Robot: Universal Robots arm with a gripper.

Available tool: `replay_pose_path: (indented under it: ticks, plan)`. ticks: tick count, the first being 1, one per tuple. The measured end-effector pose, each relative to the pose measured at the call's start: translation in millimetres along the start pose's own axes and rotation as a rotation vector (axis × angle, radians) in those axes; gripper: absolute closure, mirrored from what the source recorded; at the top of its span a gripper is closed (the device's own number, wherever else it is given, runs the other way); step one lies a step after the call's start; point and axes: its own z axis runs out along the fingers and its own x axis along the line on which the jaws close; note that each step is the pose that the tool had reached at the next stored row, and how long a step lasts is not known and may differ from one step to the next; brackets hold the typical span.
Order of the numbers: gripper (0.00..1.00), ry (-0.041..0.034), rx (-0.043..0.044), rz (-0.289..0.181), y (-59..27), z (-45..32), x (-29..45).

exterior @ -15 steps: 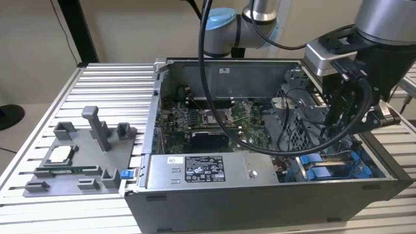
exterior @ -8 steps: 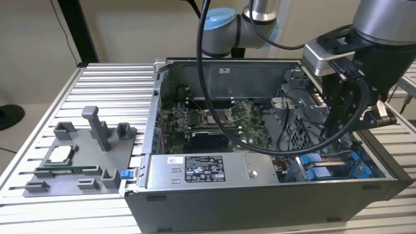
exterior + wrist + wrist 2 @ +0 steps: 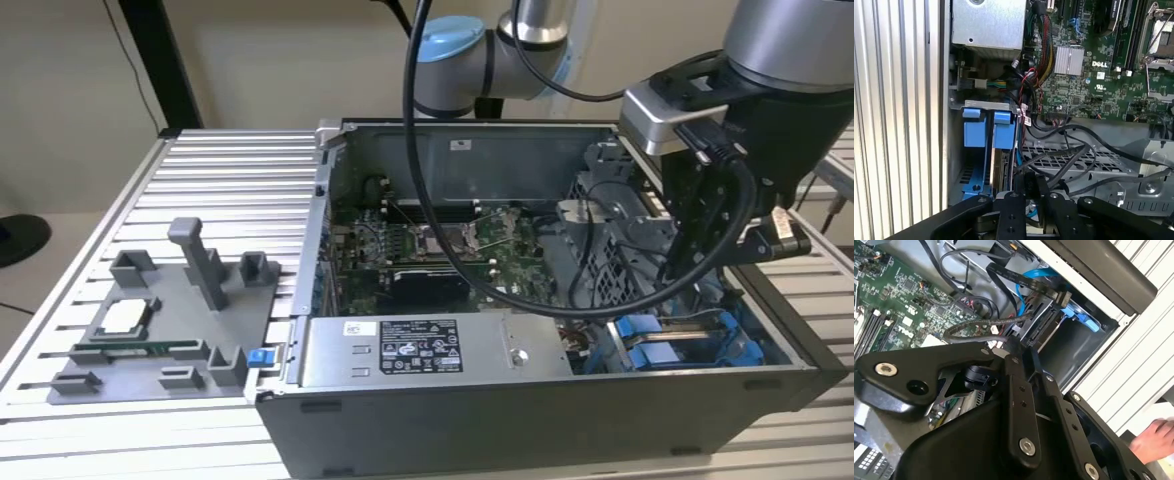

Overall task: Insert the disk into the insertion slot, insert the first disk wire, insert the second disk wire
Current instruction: 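Insert the first disk wire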

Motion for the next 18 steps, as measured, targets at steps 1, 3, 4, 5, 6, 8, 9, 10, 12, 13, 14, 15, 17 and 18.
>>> replay_pose_path:
  ticks: [1, 3, 4, 5, 6, 8, 9, 10, 12, 13, 14, 15, 17, 18]
  plan:
    - [1.00, 0.0000, 0.0000, 0.000, 0.0, 0.0, 0.0]
    - [1.00, 0.0001, 0.0001, 0.000, 0.0, 0.0, 0.0]
    - [1.00, 0.0000, 0.0001, 0.000, 0.0, 0.0, 0.0]
    - [1.00, 0.0001, 0.0001, 0.000, 0.0, 0.1, 0.0]
    - [1.00, 0.0001, 0.0001, 0.000, 0.1, 0.3, 0.0]
    - [1.00, 0.0002, -0.0003, 0.000, 0.2, 0.5, 1.1]
    - [1.00, 0.0000, -0.0012, 0.000, 0.1, 0.8, 2.8]
    - [1.00, 0.0000, -0.0028, 0.000, 0.0, 1.1, 4.9]
    - [1.00, -0.0004, -0.0079, 0.001, -1.0, 1.9, 10.7]
    - [1.00, -0.0007, -0.0108, 0.001, -1.7, 2.5, 14.0]
    - [1.00, -0.0009, -0.0134, 0.001, -2.4, 3.0, 16.8]
    - [1.00, -0.0014, -0.0160, 0.001, -3.2, 3.7, 19.8]
    - [1.00, -0.0024, -0.0218, 0.002, -5.0, 5.3, 25.9]
    - [1.00, -0.0029, -0.0247, 0.002, -6.0, 6.2, 28.9]
